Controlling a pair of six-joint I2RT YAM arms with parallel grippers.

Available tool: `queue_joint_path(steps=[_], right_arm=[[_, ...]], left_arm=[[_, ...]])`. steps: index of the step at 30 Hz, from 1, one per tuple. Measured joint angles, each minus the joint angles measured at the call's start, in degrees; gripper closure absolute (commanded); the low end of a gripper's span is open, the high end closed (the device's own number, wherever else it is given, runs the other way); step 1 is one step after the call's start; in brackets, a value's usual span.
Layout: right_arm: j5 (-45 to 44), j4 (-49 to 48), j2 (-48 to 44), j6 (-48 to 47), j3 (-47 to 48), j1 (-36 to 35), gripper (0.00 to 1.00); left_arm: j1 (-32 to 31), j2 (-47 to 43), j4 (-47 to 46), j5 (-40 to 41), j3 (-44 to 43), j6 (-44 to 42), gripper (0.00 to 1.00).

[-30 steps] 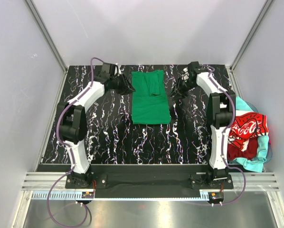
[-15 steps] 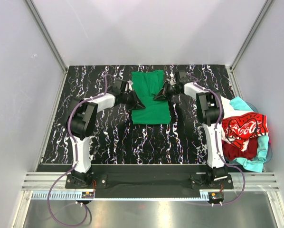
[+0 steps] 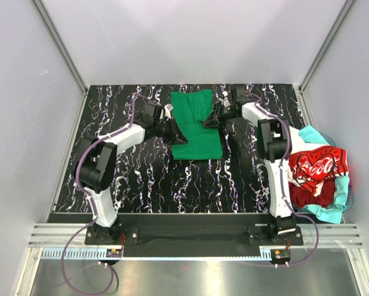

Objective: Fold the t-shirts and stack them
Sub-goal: Fold the tshirt

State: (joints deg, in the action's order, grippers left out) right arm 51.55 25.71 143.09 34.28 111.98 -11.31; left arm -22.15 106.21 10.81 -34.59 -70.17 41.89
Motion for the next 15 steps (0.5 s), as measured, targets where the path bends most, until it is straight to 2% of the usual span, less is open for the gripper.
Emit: queue_joint_path(steps=[3,8,15], right_arm=[[-0.33,3.10,-5.55,-1.99,-4.33,-0.11,0.73],[0.74,6.45,-13.25,-5.31,-10.95,-1.25,0.87],[2.56,7.19,-14.27,-9.46,-21.44,-6.14,0.92]], left_arm=[[-0.07,0.35,0.13,-0.39,0.39,-0.04,0.85],[-0.11,1.16,-0.63,-0.85,3.21,-0.11,0.87],[-0.11,3.06,-0.90,-0.79,8.72,-1.36,0.88]])
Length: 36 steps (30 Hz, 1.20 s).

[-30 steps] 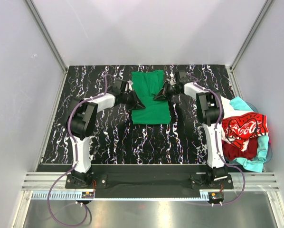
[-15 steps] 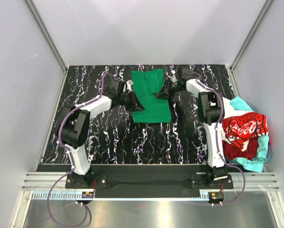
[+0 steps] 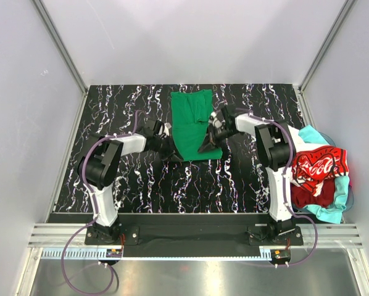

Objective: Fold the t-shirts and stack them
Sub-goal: Fold the tshirt

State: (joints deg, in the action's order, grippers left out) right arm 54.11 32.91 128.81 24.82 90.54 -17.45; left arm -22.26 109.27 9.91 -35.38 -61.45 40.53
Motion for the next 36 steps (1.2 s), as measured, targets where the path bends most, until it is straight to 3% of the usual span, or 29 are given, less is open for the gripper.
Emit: queue_joint_path(steps=[5,13,19,25,29,36], right_arm=[[0.52,-1.03,-0.11,-2.45,-7.76,0.57,0.93],[-0.68,1.31,-2.58,-3.61,-7.93,2.58,0.92],[-1.16,2.25,-3.30,-2.71,-2.64,0.22,0.91],[-2.67,0.92,-3.30,-1.92,-2.73,-1.27,0.91],[-2.93,-0.70,-3.30,-2.16,-7.02,0.44,0.91],[-2.62,-2.67,-5.25,-4.04,-16.11,6.01,0.91]], left_arm=[[0.00,0.09,-0.94,-0.66,4.04,-0.22,0.88],[0.00,-2.93,1.84,-0.61,4.04,-1.51,0.88],[-0.04,-5.62,2.67,-0.70,-1.84,-0.31,0.88],[-0.04,-0.15,-2.29,-0.87,-6.12,2.64,0.92],[-0.04,4.70,-1.90,-0.15,-5.09,2.82,0.93],[0.63,4.22,-5.03,-1.40,-0.37,2.38,0.93]])
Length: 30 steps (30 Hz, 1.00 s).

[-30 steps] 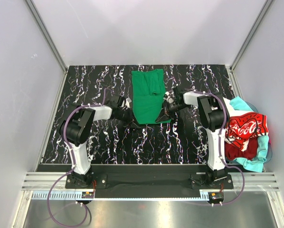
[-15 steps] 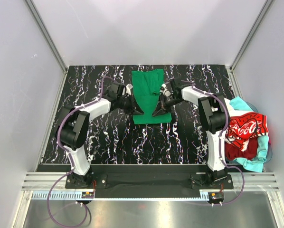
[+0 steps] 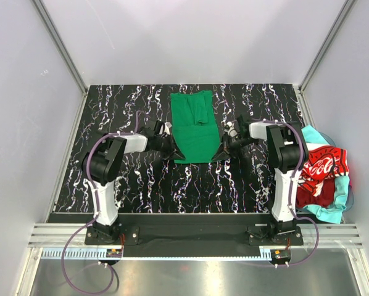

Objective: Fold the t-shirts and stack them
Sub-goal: Fold the tshirt

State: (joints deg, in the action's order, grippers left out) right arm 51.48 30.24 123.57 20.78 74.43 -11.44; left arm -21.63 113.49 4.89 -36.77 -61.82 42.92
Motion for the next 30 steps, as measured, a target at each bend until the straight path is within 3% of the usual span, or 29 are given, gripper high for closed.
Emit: queue_joint_path(steps=[10,15,21,25,30], right_arm=[[-2.45,3.91,-7.85,0.02,-2.75,1.36,0.87],[-2.05,2.58,-7.91,1.20,-1.11,1.33,0.86],[-1.60,-0.66,-3.72,2.69,-2.80,1.33,0.86],[-3.02,-0.31,-4.92,2.56,-6.03,1.38,0.84],[-8.74,4.66,-11.26,1.57,-8.98,1.38,0.70]], left_arm=[[-0.07,-8.48,6.69,0.46,3.34,-3.39,0.74],[-0.07,-10.99,6.95,0.31,2.82,-3.93,0.80],[0.07,-6.32,2.84,0.55,6.60,-3.67,0.89],[0.26,-6.60,1.90,-1.64,9.27,-3.43,0.87],[-0.09,-13.66,8.15,2.93,11.74,-6.45,0.79]])
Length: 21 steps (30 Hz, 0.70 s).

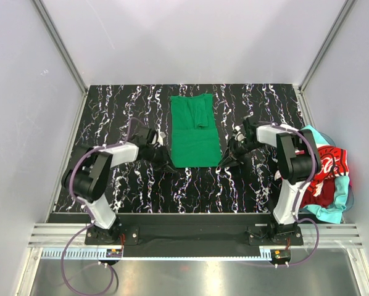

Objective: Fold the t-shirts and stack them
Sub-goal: Fold the tshirt

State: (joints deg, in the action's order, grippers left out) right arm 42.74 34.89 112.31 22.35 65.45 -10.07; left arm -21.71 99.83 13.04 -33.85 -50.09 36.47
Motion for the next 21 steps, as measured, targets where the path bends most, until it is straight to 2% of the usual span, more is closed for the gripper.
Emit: queue_joint_path(steps=[2,4,7,9,15,21], right_arm=[[-1.81,1.90,-2.91,-0.42,-0.83,0.00,0.63],[-3.34,3.13,-6.03,-0.66,-1.81,0.00,0.49],[-4.61,3.41,-9.11,-0.44,-3.72,0.00,0.37],[-4.79,2.23,-9.55,0.74,-5.35,0.00,0.33],[-6.03,-5.73,-9.38,8.98,-10.51,0.00,0.32],[-6.78,-11.65,-9.03,14.47,-10.86,0.00,0.37]], left_arm=[[0.02,-3.72,2.78,1.33,0.39,-0.79,0.73],[0.02,-7.85,4.68,2.23,0.81,-1.20,0.59],[0.04,-12.24,5.97,2.80,1.07,-0.57,0.49],[0.31,-12.72,5.44,2.95,1.25,1.11,0.46],[1.22,-7.89,0.57,3.52,3.89,10.47,0.44],[1.44,-4.59,-2.27,7.15,4.55,17.86,0.46]])
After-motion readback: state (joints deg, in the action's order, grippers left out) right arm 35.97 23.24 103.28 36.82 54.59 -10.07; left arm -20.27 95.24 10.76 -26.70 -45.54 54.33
